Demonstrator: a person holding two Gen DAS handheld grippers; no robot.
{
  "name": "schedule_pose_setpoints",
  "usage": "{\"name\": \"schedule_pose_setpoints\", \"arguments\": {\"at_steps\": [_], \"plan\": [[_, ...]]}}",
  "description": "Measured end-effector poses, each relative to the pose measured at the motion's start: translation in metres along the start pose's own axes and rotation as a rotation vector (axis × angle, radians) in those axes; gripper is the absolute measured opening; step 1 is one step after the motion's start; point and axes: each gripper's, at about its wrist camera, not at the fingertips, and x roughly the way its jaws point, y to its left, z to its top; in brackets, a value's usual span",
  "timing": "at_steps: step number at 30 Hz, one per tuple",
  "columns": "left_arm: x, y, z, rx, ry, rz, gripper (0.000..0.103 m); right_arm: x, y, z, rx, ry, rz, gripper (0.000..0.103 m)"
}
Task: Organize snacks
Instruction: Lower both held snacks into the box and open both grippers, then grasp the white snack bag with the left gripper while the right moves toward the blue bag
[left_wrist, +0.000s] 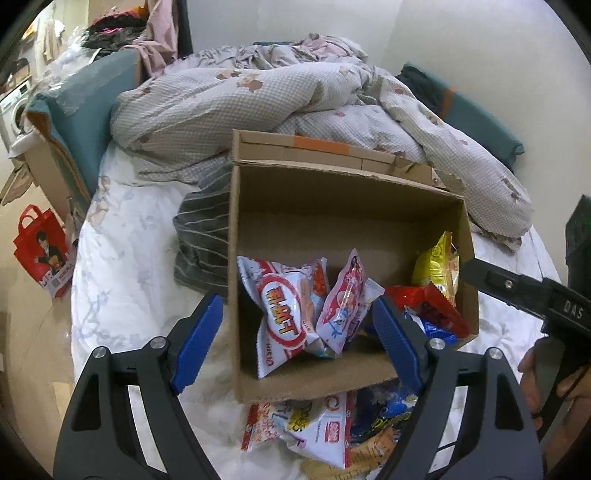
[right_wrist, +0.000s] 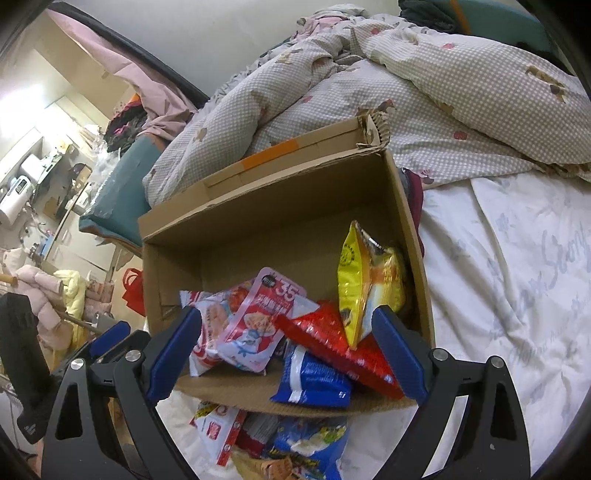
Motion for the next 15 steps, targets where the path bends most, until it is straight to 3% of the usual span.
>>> {"name": "schedule_pose_setpoints", "arguments": {"at_steps": [8,11,15], "plan": [[-0.026,0.018,-0.016,-0.023,-0.018,0.045,0.082,-0.023,0.007,-0.016,-0.008,-0.008,0.008,0.096],[-0.029,0.024,-0.025,-0.056,0.003,0.043,0.089,-0.03,0.005,-0.025,0.004,-0.006,0.004,0.096],[-0.026,0.022,-0.037,-0.05,0.054,0.03,0.089,-0.037,-0.001,-0.038,0.036,0.008,0.005,0.096]]}}
